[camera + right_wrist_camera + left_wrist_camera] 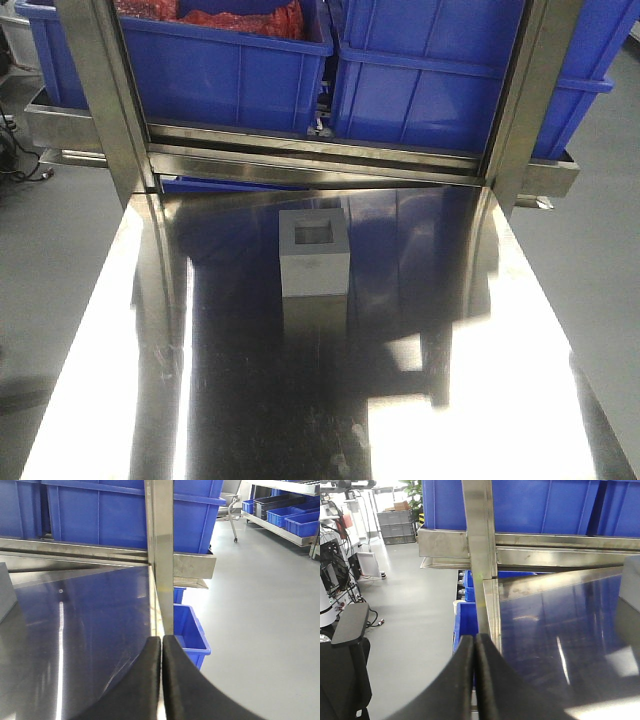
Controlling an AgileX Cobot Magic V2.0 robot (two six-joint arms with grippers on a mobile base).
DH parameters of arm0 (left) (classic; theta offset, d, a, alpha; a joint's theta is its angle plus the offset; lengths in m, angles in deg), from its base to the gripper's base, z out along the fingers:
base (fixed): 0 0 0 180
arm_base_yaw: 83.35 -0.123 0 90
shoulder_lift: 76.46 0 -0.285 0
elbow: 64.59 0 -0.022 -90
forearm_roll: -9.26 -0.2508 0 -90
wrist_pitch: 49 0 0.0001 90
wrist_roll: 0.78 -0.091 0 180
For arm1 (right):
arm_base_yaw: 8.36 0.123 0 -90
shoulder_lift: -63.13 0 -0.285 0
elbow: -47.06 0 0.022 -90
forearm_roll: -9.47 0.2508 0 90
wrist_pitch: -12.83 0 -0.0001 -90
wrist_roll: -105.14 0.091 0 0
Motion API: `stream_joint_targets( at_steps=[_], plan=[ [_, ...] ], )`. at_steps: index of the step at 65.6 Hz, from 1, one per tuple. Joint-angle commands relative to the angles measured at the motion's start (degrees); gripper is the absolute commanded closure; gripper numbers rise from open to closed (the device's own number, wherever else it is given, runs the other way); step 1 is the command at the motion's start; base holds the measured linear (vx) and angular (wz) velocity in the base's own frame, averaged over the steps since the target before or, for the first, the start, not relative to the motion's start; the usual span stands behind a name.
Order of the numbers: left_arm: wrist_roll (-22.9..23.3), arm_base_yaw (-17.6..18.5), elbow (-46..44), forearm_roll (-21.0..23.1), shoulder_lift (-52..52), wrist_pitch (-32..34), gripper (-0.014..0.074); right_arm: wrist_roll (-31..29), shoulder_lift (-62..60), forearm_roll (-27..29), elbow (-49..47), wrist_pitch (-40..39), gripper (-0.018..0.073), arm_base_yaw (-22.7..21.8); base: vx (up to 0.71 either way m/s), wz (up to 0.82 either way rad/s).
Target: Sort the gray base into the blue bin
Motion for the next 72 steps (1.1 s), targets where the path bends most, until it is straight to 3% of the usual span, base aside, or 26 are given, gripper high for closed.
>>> stream_joint_targets(
  at_steps=[1, 72],
  plan=[
    [0.2, 0.4, -1.2, 0.1, -0.6, 4.3, 0.0603, -0.6, 0.2, -0.3, 0.0, -4.3, 0.0564, -0.1, 0.00, 0.00],
    [0.2, 0.4, -1.2, 0.1, -0.6, 4.9, 0.0603, -0.6, 0.2, -0.3, 0.0, -4.3, 0.0564, -0.1, 0.00, 0.00]
  ],
)
